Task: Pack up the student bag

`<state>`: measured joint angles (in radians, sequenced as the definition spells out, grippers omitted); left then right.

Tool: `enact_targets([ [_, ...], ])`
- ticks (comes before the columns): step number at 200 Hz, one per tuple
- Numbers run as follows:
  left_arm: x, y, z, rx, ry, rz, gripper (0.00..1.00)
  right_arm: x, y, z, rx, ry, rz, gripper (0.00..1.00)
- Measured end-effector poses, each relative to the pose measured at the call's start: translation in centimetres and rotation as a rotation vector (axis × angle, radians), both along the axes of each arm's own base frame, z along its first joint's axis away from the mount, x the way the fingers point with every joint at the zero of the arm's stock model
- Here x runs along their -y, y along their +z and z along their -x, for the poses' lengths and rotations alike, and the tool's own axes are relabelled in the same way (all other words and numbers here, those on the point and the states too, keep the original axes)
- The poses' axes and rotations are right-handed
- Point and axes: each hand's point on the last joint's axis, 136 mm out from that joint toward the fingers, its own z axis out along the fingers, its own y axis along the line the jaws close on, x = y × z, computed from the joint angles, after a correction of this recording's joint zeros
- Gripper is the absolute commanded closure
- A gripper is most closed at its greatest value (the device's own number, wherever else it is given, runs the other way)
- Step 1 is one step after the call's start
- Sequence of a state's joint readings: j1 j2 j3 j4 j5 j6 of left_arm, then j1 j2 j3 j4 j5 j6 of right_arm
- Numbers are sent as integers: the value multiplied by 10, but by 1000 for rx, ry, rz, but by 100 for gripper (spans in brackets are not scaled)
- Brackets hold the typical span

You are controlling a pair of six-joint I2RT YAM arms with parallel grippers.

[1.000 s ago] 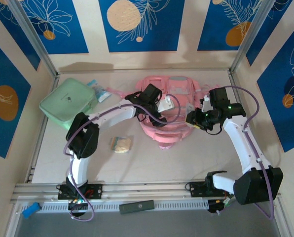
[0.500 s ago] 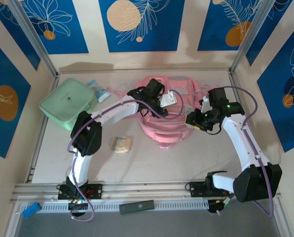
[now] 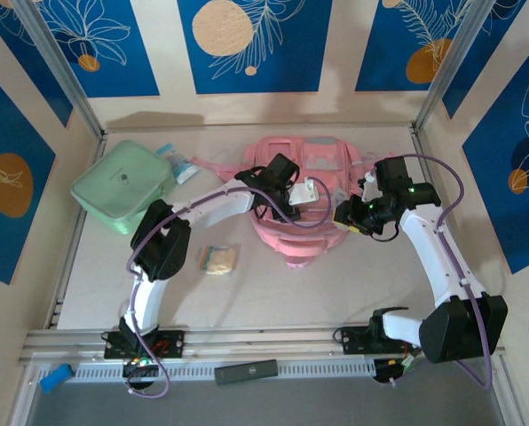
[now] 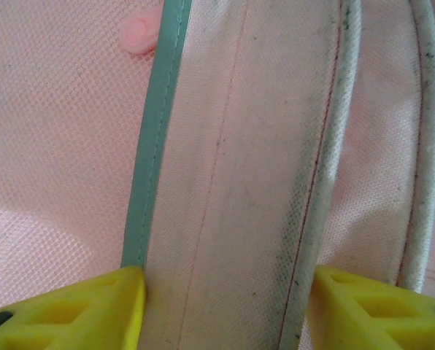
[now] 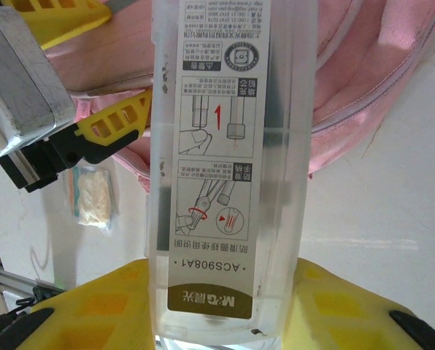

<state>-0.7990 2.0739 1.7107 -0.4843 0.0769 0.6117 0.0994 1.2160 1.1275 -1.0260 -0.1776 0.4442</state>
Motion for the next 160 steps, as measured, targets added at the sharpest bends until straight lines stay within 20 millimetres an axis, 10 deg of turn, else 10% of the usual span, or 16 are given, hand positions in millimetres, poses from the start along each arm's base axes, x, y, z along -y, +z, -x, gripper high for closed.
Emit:
enact_targets([
  [81,9,36,-20,21,-1,24,53,-1,-4,-1,-18,6,-4,88],
  [124,8,36,-22,-35,29,47,99,-4,-5,1,-27,29,-1,89],
  [160,11,39,-25,-71,114,92,100,-15,-8,5,-35,74,8,89],
])
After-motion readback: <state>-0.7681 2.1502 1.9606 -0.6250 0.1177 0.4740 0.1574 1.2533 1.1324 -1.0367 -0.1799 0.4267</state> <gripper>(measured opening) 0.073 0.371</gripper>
